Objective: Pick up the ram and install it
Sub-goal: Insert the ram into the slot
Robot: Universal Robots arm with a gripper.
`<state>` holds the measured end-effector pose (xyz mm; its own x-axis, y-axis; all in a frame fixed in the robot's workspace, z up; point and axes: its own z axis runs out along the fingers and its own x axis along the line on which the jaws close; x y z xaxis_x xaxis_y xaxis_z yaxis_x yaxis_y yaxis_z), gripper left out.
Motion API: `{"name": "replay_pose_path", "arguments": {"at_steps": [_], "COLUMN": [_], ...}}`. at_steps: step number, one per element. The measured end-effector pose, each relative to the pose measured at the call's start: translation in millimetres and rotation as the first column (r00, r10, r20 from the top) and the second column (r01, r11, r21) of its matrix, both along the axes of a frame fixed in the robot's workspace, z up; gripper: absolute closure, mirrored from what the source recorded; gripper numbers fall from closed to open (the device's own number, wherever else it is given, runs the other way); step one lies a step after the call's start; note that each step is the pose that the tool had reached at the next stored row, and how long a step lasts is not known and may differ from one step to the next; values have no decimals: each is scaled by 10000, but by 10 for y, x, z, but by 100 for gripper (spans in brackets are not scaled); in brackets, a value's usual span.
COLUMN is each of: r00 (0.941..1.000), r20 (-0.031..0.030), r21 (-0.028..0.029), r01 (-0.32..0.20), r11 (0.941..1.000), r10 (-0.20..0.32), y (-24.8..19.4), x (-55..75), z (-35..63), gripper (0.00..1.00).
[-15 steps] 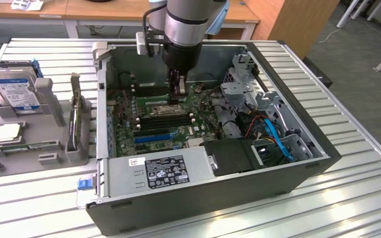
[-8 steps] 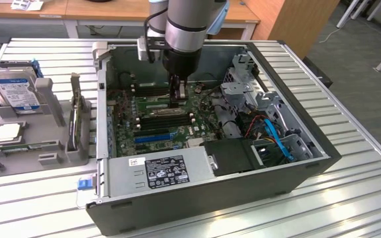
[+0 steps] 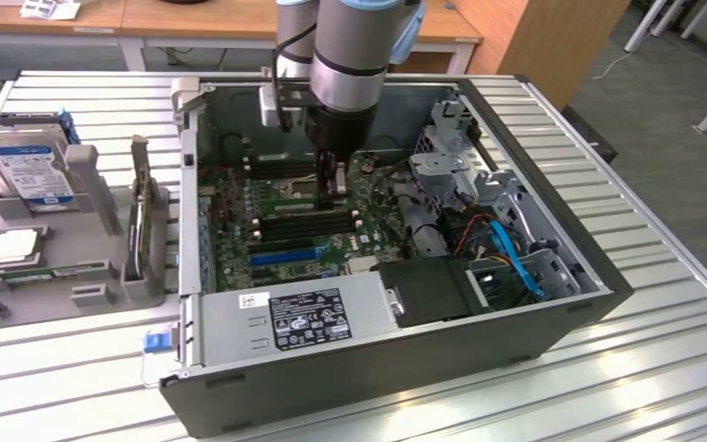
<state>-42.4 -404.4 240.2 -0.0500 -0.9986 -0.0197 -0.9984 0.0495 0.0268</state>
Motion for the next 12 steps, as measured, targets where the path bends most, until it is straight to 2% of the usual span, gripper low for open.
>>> {"name": "replay_pose_path", "arguments": {"at_steps": [5, 12], "r00": [10000, 10000], "r20": [-13, -13], "r21": [-2, -1], "r01": [-1, 0], "r11": [10000, 10000], "r10": [1, 0], "y": [-45, -50], "x": [20, 22], "z": [-62, -98], "gripper": [86, 86]}}
